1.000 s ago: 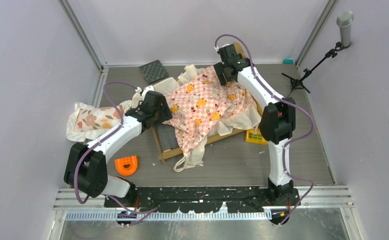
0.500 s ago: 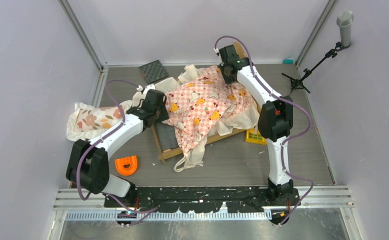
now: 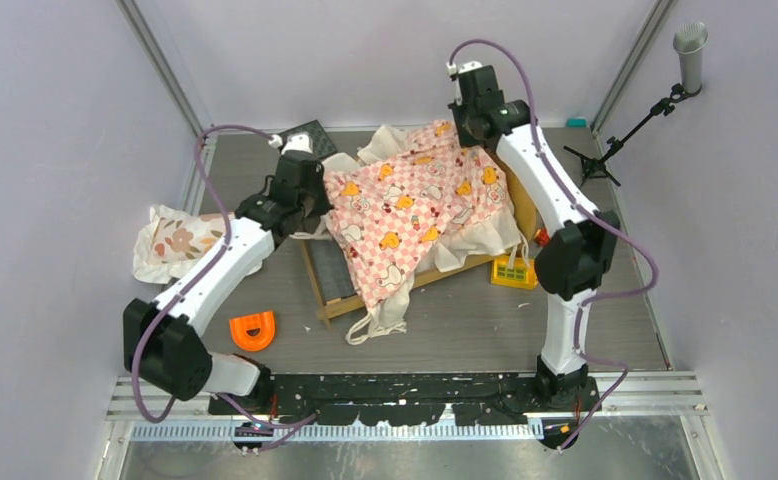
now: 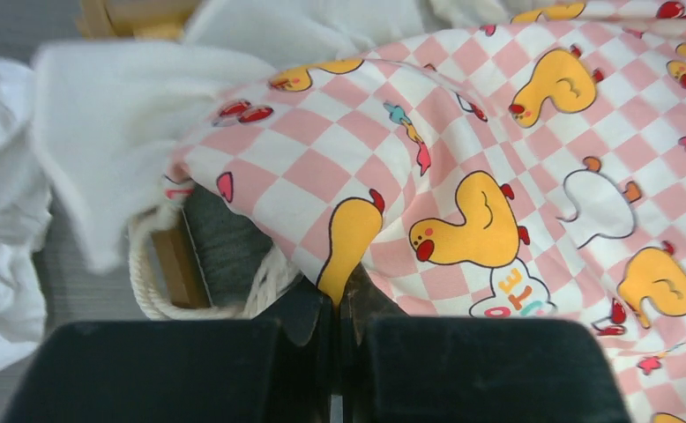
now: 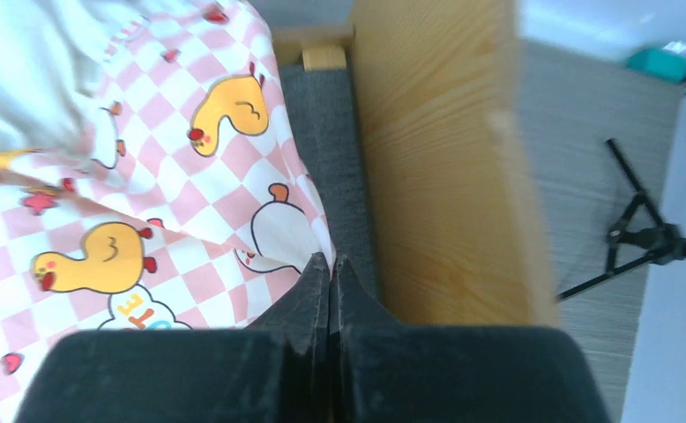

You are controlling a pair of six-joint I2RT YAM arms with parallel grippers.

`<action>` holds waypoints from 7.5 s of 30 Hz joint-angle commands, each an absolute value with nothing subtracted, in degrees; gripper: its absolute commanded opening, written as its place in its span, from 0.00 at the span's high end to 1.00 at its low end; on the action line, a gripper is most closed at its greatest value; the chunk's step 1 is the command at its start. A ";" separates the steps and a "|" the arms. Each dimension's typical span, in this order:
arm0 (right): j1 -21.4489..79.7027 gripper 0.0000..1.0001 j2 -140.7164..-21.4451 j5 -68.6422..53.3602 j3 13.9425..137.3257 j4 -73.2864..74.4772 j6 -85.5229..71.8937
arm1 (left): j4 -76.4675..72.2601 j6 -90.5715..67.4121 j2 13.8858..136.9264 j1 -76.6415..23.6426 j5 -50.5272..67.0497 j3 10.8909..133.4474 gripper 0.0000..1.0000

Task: Set up the pet bed
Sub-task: Adjust the mattress on the bed frame, then cross the ropes on the bed frame.

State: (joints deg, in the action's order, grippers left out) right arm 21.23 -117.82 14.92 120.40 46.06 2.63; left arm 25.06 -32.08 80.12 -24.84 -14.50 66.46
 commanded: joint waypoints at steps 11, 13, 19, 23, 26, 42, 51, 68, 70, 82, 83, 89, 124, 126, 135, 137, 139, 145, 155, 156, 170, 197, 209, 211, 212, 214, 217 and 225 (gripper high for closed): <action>26.82 0.99 -90.32 17.13 119.81 45.91 -1.31 | 38.46 -18.79 63.68 -24.96 -12.95 84.74 1.00; 27.77 0.99 -88.43 17.30 120.18 46.74 -1.53 | 40.35 -18.09 61.91 -24.96 -13.53 86.95 1.00; 29.91 0.99 -81.84 16.76 119.07 46.61 -2.73 | 46.66 -17.02 57.24 -24.96 -13.94 94.33 1.00; 30.31 0.99 -78.78 15.36 117.43 45.39 -3.80 | 49.16 -15.47 55.69 -24.96 -14.94 96.86 1.00; 30.32 0.99 -78.33 15.72 115.73 44.43 -4.06 | 49.87 -14.04 55.57 -24.96 -17.33 96.40 1.00; 29.70 0.99 -84.34 32.97 101.11 24.95 0.81 | 31.18 -12.27 65.44 -21.39 -20.48 80.22 1.00; 26.25 0.51 -97.50 35.80 104.51 27.33 0.02 | 27.24 -14.83 76.51 -15.03 -14.52 78.75 0.61; 26.37 0.26 -91.09 23.95 103.72 37.38 -4.33 | 36.85 -15.73 71.31 -15.03 -12.97 78.93 0.06; 26.34 0.25 -94.21 22.69 105.81 39.96 -4.25 | 38.74 -15.73 70.15 -15.03 -10.98 78.52 0.07; 26.15 0.22 -103.35 19.05 103.62 42.20 -7.47 | 41.01 -15.70 62.51 -15.03 -6.50 70.32 0.08; 26.08 0.22 -103.42 19.04 102.33 41.62 -8.00 | 40.91 -16.36 62.42 -15.03 -6.02 69.86 0.09; 25.27 0.21 -104.97 17.14 96.97 38.17 -10.56 | 39.71 -18.09 62.58 -15.03 -2.58 67.92 0.12; 24.85 0.99 -92.08 27.55 84.12 36.77 -14.24 | 39.90 -18.05 61.43 -15.03 -2.73 66.58 0.12; 24.80 0.99 -89.78 28.23 83.86 37.37 -14.32 | 39.85 -18.25 61.57 -15.03 -2.14 66.57 0.12; 24.84 0.99 -85.59 34.25 82.36 41.35 -16.19 | 40.01 -18.72 62.36 -15.03 -0.26 66.47 0.14; 24.87 0.99 -84.49 34.96 81.76 41.48 -16.82 | 40.06 -18.64 62.49 -15.03 -0.33 66.49 0.14; 24.85 0.99 -83.35 35.59 81.19 41.52 -17.21 | 40.09 -18.55 62.62 -15.03 1.24 66.44 0.14; 24.83 0.99 -82.04 38.16 80.30 42.49 -17.41 | 40.28 -18.50 63.45 -15.04 2.00 66.69 0.15; 24.91 0.43 -80.69 33.72 81.24 42.18 -15.88 | 41.26 -18.79 62.86 -15.03 3.89 66.76 0.16; 24.96 0.40 -79.97 32.62 81.35 41.78 -15.68 | 41.63 -18.81 62.46 -15.03 4.53 66.65 0.16; 49.11 0.29 -72.54 25.87 76.44 36.60 -17.02 | 47.24 -29.45 43.48 -18.75 9.53 51.39 0.27; 52.18 0.30 -60.95 23.94 62.26 32.88 -26.40 | 56.08 -71.13 54.51 -77.51 -39.44 39.63 0.43; 52.16 0.31 -60.02 21.88 61.76 31.65 -27.91 | 49.73 -70.48 55.74 -77.49 -40.90 34.64 0.52; 52.20 0.31 -59.63 21.81 61.60 31.85 -28.06 | 47.74 -69.76 55.45 -77.49 -41.02 33.95 0.57; 52.19 0.31 -59.36 21.86 61.41 31.90 -28.18 | 46.97 -69.45 55.59 -77.47 -41.14 33.68 0.59; 52.14 0.31 -58.85 22.19 61.14 31.99 -28.15 | 45.55 -68.73 56.33 -77.46 -41.22 33.56 0.63; 52.20 0.31 -58.34 22.97 60.89 32.04 -28.21 | 43.91 -67.26 58.15 -77.46 -40.68 34.36 0.70; 52.21 0.31 -57.17 24.61 60.18 33.16 -28.35 | 50.15 -65.77 61.42 -77.45 -40.94 39.67 1.00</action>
State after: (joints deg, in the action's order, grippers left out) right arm 51.96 -59.22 22.35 60.53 34.28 -27.42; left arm 47.20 -66.43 61.58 -77.25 -37.98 35.05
